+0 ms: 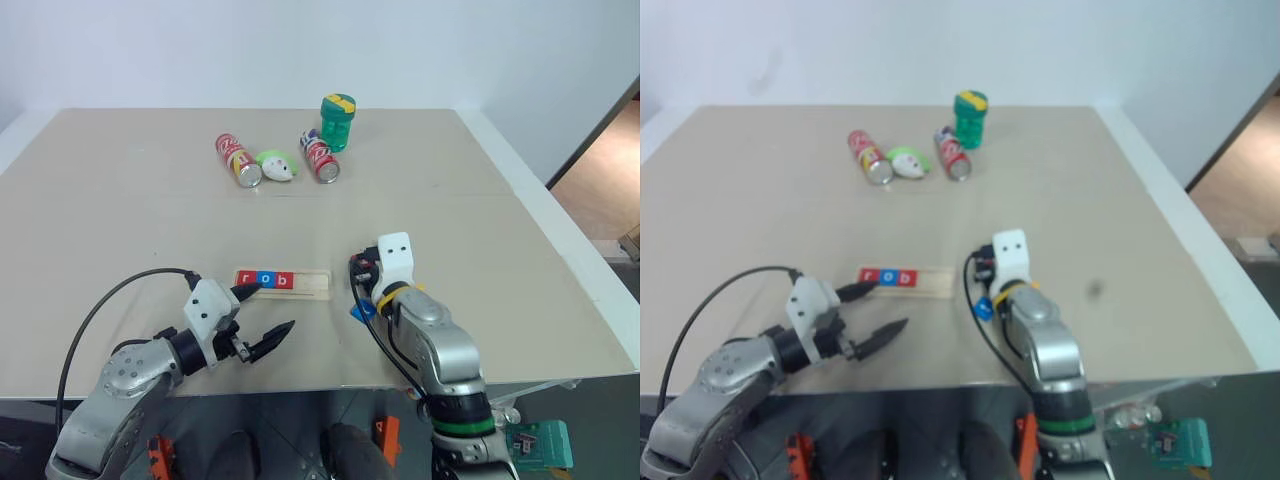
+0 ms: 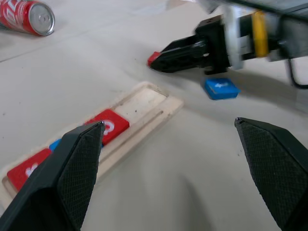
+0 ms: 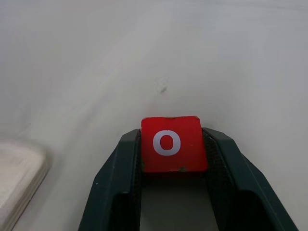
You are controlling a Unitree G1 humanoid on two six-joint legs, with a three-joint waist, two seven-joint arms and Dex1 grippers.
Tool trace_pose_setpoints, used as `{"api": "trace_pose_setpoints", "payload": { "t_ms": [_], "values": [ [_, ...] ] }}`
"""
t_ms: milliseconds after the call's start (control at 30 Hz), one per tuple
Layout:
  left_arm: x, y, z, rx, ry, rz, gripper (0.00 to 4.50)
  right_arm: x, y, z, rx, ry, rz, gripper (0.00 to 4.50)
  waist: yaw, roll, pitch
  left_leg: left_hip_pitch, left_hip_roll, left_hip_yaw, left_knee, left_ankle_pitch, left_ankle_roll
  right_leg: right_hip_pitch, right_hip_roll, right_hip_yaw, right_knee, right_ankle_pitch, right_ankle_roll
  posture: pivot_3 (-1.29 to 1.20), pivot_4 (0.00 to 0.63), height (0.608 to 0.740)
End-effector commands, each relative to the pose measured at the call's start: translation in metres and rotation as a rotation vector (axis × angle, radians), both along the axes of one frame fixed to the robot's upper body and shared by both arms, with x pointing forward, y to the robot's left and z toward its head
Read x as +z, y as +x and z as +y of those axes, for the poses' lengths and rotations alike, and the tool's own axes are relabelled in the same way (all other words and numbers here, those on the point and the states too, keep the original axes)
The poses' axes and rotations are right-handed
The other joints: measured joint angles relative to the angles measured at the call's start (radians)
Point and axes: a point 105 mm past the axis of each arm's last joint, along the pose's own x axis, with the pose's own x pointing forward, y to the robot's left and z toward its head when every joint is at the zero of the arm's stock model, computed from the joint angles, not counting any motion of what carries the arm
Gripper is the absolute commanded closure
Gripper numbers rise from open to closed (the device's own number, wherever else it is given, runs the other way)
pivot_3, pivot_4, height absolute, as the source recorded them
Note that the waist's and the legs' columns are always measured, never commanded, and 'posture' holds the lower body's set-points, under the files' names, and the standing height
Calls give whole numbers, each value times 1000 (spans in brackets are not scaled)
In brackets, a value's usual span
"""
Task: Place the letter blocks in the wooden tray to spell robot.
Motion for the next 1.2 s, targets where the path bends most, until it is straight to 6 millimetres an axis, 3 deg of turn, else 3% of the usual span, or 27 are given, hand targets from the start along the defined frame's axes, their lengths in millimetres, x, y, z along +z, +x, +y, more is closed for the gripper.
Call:
{"api": "trace_pose_setpoints", "payload": {
  "t_ms": [33,200,333,400,600,633,733,800,967,1100,1200],
  "values": [
    [7,-3,-1,-14,0,-37,0,13,-17,-9,3,-7,-1,3293,1,0,0,0,0,0,0,0,0,0,0,0,0,0,0,0,150,739],
    [6,-3,0,-20,3,-33,0,15,-31,-20,-45,-12,30,3293,0,-1,0,0,0,0,0,0,0,0,0,0,0,0,-1,0,150,739],
    [5,-3,-1,-28,7,-29,0,7,-42,-18,-56,52,90,3293,0,-1,0,0,0,0,0,0,0,0,0,0,0,-1,-3,0,150,739],
    [5,-3,-2,-33,11,-25,0,10,-43,-19,-70,59,80,2292,-1,-1,0,0,0,0,0,0,0,0,0,-1,0,-1,-3,0,150,739],
    [3,-3,-3,-47,15,-23,0,46,-27,-45,-101,64,-28,162,0,0,0,0,-1,1,0,0,0,0,-1,0,0,-1,-4,0,150,739],
    [3,-3,-3,-49,15,-23,0,56,-21,-50,-71,69,-52,44,0,0,0,0,-1,1,1,0,0,-1,-1,1,-1,-1,-3,0,150,739],
    [3,-1,-4,-58,15,-27,0,71,-9,-57,90,41,-96,44,-1,-1,0,0,-1,1,1,0,0,0,-1,1,-1,-1,-3,0,150,739],
    [3,0,-5,-69,16,-32,0,71,-4,-60,261,-31,-114,44,-1,-1,0,0,-1,1,1,0,0,0,-1,1,-2,-1,-4,0,150,739],
    [3,-1,-11,-134,12,-47,0,44,-11,-62,797,-213,-75,44,-2,-1,1,1,-2,1,-1,-2,4,1,0,0,-3,-2,0,0,150,739],
    [6,1,-12,-149,20,-64,0,28,-6,-73,1038,-336,-18,44,-7,0,1,2,-2,1,-1,-3,6,1,0,0,-2,-2,0,0,150,739],
    [5,1,-11,-140,25,-65,0,23,-1,-70,1112,-366,-16,44,-4,0,1,2,-1,0,-1,-3,6,2,1,0,-2,-2,-1,0,150,739]
  ]
}}
